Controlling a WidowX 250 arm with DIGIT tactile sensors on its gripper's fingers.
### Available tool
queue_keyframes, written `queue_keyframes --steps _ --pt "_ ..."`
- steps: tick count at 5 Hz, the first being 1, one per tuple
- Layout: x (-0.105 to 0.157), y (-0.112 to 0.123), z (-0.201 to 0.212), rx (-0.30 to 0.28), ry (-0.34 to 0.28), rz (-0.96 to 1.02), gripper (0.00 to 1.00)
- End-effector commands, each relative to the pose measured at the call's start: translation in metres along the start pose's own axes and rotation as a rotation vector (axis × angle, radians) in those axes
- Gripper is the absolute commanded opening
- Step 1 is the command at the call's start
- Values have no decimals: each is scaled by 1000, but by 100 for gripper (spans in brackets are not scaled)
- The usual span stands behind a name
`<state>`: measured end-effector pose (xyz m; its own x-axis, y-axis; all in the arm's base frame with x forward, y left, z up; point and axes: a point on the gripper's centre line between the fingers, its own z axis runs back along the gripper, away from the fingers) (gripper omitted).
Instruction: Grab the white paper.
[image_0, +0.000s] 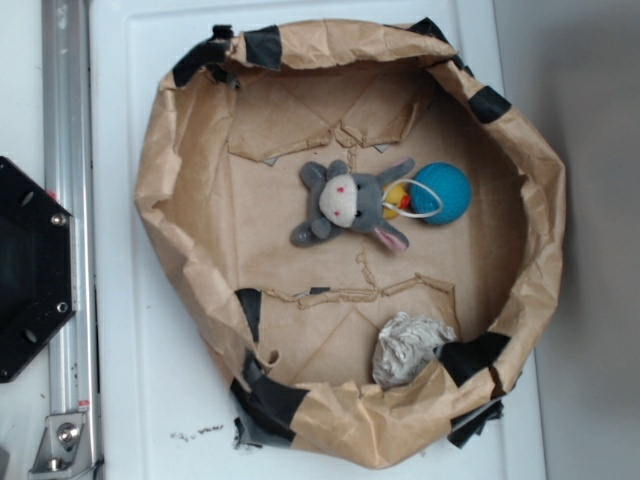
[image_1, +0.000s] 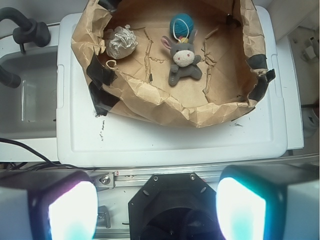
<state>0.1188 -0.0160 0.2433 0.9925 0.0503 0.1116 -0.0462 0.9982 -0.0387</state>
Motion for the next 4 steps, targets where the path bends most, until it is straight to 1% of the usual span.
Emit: queue_keyframes --steps 1,2,3,4 --pt "0 0 0 0 0 0 100" --pt "43 12 -38 11 -44 -100 100" --pt "76 7 -58 -19 -84 -190 100" --pt "99 15 -75 -27 -96 -206 100"
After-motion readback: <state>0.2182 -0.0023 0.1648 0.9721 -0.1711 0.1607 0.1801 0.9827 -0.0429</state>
